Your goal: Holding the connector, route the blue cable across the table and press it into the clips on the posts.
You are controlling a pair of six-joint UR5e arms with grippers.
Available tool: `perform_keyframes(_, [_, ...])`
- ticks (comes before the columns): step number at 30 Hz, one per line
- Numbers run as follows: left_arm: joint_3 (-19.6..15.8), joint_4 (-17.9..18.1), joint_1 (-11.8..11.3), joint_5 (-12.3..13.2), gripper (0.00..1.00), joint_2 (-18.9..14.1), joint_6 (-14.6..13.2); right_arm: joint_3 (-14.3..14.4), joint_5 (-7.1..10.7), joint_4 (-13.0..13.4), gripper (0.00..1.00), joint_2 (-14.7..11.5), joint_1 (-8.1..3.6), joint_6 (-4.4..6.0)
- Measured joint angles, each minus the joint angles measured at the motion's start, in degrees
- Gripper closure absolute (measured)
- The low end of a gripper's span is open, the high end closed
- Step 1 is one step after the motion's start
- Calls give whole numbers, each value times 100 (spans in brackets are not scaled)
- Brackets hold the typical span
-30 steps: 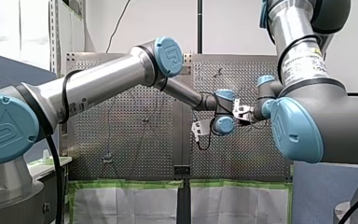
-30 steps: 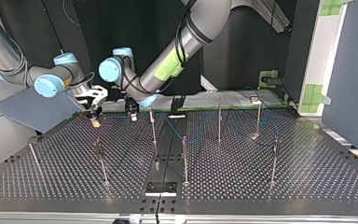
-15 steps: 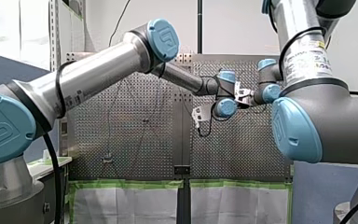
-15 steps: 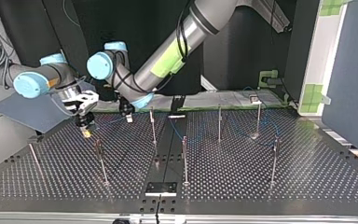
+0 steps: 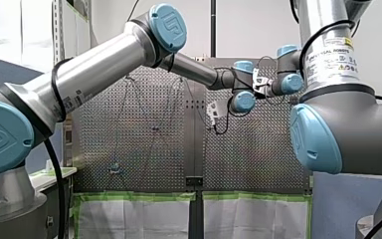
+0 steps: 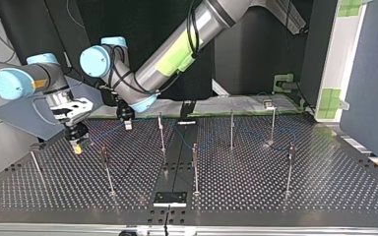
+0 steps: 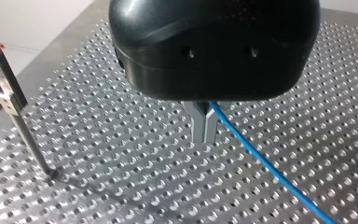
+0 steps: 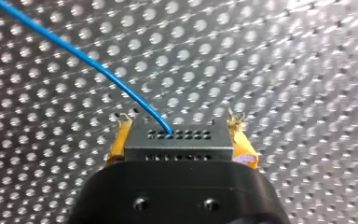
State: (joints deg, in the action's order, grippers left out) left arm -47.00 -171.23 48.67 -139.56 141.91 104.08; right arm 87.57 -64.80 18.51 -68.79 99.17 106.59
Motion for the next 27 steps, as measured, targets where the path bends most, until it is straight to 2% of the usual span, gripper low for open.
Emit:
perform_keyframes(6, [0,-66,62,-147,99,-184,1,0,8,-18,100,-249,-8,147])
perform_keyframes(9, [-1,-79,70,-207,99,-288,-9,1,14,-20,100,-323,-10,187])
perform_keyframes(21, [44,-65,32,-227,99,-472,-67,1,21,-55,100,-676,24,258])
perform_keyframes(27, [100,106,-19,-190,99,-562,-143,-9,26,-52,100,-887,20,271])
